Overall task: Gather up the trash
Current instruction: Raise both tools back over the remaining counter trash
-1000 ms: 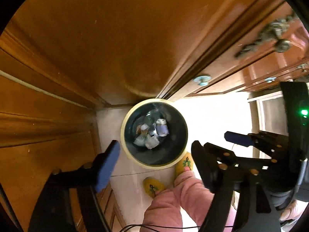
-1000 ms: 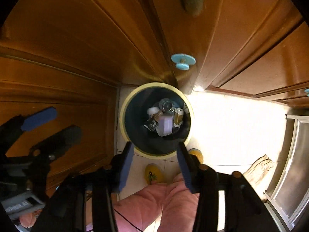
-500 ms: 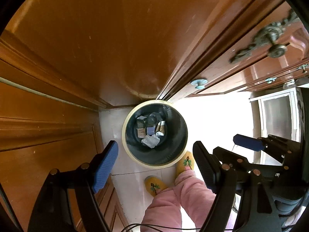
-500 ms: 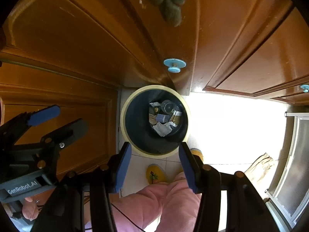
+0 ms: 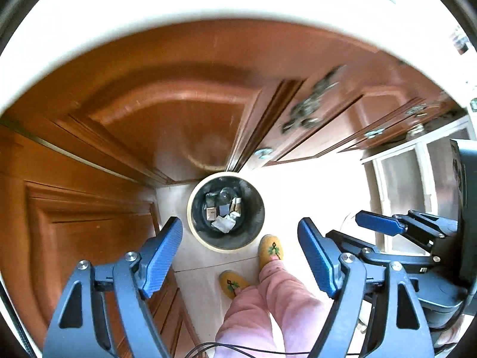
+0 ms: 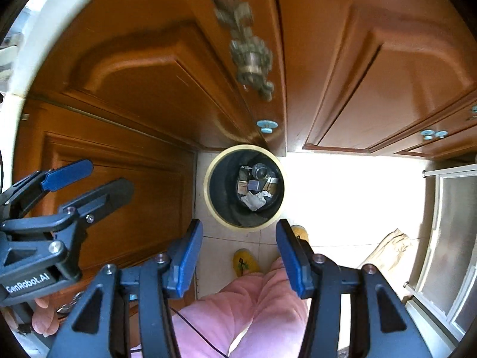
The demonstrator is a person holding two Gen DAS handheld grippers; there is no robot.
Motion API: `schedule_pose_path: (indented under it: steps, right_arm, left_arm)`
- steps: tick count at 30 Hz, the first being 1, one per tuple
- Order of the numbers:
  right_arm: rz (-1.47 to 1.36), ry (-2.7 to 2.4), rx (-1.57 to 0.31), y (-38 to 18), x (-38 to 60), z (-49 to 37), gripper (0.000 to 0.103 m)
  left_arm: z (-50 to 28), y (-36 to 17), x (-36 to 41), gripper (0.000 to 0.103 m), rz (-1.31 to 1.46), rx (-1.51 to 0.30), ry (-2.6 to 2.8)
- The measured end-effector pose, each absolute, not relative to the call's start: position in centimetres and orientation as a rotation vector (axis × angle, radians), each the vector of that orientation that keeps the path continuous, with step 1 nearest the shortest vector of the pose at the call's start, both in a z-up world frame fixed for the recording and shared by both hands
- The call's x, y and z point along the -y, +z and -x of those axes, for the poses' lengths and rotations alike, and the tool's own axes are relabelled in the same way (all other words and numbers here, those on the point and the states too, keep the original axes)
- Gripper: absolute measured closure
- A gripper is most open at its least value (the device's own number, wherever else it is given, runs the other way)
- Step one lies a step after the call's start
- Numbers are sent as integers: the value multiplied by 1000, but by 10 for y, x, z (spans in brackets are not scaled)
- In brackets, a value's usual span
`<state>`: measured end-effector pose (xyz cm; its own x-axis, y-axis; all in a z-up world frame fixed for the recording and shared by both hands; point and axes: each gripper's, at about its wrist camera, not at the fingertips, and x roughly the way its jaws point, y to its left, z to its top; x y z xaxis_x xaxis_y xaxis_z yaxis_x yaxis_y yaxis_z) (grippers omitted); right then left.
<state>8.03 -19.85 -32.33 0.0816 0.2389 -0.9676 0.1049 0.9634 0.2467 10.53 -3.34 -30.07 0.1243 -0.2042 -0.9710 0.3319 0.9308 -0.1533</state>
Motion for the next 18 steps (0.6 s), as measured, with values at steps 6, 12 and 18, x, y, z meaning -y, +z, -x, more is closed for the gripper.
schedule_pose_path:
  steps: [6, 12, 18]
  right_arm:
    - [-256, 116, -1412, -250, 195, -67, 52]
    - [-214, 134, -1301, -182, 183, -58, 52]
    - [-184, 159, -1191, -119, 175, -59, 52]
  left_arm:
    - [-89, -214, 26, 25, -103, -1293, -425]
    - [-81, -123, 7, 25, -99, -1133, -416]
    - [-78, -55, -13, 25, -81, -981, -383]
